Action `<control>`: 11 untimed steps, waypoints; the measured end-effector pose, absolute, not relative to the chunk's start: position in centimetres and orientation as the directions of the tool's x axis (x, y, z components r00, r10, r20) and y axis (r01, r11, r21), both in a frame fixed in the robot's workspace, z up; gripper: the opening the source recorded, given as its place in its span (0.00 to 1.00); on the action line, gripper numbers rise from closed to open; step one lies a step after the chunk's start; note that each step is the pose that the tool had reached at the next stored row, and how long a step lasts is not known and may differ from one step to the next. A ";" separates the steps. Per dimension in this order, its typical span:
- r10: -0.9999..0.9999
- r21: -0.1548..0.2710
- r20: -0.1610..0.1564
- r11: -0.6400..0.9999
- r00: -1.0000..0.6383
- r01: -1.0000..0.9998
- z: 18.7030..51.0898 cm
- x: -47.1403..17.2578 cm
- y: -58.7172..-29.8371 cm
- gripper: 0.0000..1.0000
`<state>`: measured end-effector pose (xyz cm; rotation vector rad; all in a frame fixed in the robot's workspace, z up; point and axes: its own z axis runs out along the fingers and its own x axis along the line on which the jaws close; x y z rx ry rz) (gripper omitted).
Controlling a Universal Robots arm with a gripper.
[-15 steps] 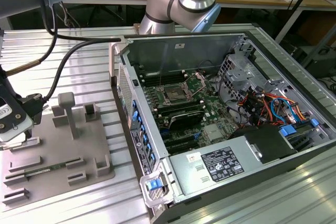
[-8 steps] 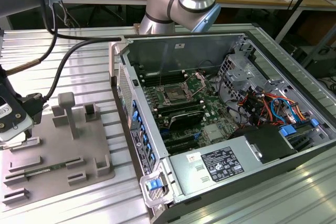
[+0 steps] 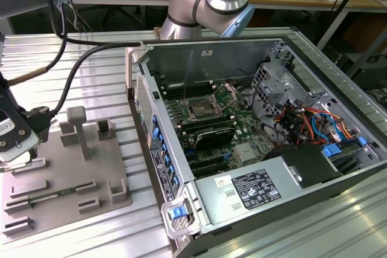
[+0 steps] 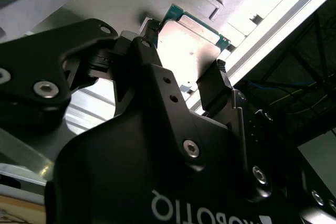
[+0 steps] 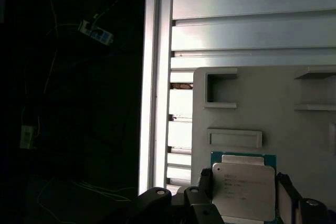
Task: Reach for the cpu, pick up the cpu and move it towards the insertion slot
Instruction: 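Pick up the cpu and move it towards the insertion slot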
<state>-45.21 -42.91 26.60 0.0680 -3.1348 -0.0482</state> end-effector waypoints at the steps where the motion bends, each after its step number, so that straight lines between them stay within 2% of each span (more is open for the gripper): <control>1: -0.043 0.031 0.005 0.999 -0.999 -0.043 26.6 -45.2 -42.9 0.55; 11: -0.043 0.031 0.005 0.999 -0.999 -0.043 26.9 -45.2 -42.9 0.55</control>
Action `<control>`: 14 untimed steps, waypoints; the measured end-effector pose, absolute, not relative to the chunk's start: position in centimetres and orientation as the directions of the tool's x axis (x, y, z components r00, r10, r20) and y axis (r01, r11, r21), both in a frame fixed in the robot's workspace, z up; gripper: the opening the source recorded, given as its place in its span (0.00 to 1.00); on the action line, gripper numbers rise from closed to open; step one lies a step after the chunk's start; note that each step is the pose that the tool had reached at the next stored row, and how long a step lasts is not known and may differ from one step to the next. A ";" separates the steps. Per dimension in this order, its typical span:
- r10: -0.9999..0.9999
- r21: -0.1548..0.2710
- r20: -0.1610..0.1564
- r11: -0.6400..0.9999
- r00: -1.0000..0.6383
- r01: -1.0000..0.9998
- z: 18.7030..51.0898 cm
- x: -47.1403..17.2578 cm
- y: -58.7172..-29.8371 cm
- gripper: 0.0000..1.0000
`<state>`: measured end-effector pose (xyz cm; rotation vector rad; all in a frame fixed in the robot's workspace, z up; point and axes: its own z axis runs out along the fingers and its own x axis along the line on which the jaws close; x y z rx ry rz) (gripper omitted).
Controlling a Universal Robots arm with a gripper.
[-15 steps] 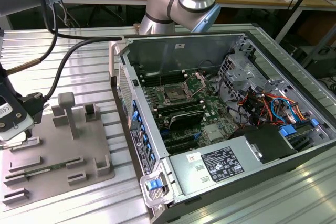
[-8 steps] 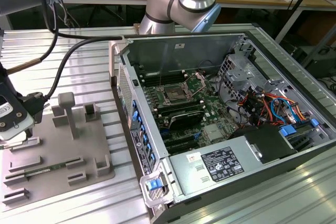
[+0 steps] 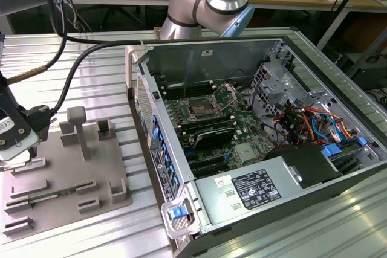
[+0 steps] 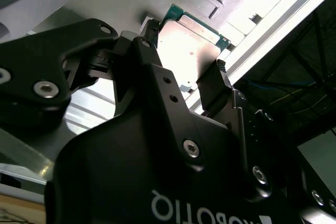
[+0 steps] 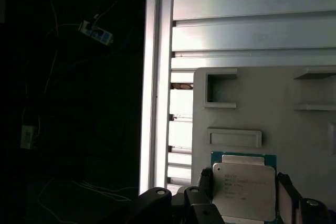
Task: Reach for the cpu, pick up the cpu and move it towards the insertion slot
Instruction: 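Pick up the cpu and move it towards the insertion slot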
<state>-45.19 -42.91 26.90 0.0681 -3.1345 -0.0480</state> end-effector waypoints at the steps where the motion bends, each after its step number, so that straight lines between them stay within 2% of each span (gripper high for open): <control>1: -0.043 0.031 0.005 0.999 -0.999 -0.043 26.9 -45.2 -42.9 0.55; 14: -0.044 0.031 0.005 0.999 -0.999 -0.043 27.4 -45.1 -42.9 0.55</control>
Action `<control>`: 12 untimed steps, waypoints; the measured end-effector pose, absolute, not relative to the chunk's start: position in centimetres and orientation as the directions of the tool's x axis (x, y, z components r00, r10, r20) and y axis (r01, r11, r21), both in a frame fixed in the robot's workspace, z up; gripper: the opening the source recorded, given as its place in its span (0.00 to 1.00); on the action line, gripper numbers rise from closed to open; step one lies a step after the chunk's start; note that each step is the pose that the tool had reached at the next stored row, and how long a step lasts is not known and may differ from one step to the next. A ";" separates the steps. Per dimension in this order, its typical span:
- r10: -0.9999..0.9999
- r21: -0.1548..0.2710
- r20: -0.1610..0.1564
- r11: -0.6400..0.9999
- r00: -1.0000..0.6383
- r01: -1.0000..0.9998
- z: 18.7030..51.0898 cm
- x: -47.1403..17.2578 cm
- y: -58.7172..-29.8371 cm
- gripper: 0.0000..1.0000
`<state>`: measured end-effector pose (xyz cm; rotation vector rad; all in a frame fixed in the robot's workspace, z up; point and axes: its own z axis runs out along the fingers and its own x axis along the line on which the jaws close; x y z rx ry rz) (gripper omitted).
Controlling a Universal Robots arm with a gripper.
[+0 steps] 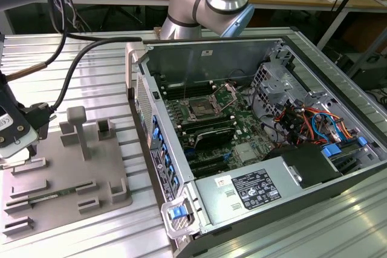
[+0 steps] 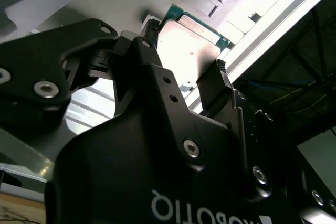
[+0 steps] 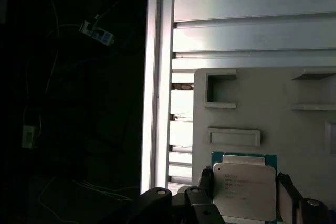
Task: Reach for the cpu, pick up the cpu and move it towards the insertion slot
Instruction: 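Pick up the cpu and move it towards the insertion slot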
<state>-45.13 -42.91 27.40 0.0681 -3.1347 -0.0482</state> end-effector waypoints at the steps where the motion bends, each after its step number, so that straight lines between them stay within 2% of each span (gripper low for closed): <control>1: -0.043 0.031 0.005 0.999 -0.999 -0.043 27.4 -45.1 -42.9 0.55; 12: -0.043 0.031 0.005 0.999 -0.999 -0.043 27.7 -45.1 -42.9 0.55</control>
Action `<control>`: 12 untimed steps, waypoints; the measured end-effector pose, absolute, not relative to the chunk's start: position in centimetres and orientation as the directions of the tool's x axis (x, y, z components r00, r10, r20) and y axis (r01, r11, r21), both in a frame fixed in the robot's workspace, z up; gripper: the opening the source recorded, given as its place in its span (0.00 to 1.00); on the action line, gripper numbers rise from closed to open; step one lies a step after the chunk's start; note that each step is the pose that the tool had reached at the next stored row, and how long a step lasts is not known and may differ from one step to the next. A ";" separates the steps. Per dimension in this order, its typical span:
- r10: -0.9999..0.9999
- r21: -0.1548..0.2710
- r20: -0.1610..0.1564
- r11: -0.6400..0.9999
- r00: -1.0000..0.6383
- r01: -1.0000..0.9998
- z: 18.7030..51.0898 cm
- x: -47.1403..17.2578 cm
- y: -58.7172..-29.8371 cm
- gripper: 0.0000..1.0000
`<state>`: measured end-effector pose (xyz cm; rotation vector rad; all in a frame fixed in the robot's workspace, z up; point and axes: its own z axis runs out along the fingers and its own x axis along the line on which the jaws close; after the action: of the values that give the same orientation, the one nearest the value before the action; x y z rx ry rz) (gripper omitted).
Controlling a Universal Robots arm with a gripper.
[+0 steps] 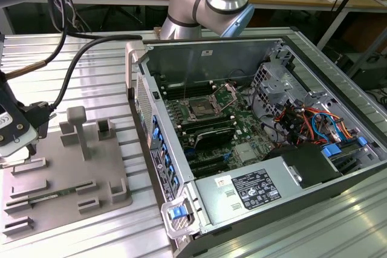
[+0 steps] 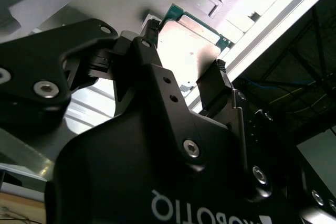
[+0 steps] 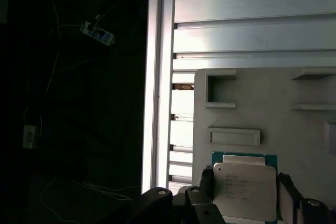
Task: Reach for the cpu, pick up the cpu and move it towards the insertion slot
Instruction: 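Pick up the cpu and move it towards the insertion slot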
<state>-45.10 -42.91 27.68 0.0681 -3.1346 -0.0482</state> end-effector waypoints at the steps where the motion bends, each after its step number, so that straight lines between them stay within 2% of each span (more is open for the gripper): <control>1: -0.043 0.031 0.005 0.999 -0.999 -0.043 27.7 -45.1 -42.9 0.55; 12: -0.043 0.031 0.006 0.999 -0.999 -0.043 27.9 -45.0 -42.9 0.55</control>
<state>-45.00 -42.91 27.86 0.0679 -3.1335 -0.0483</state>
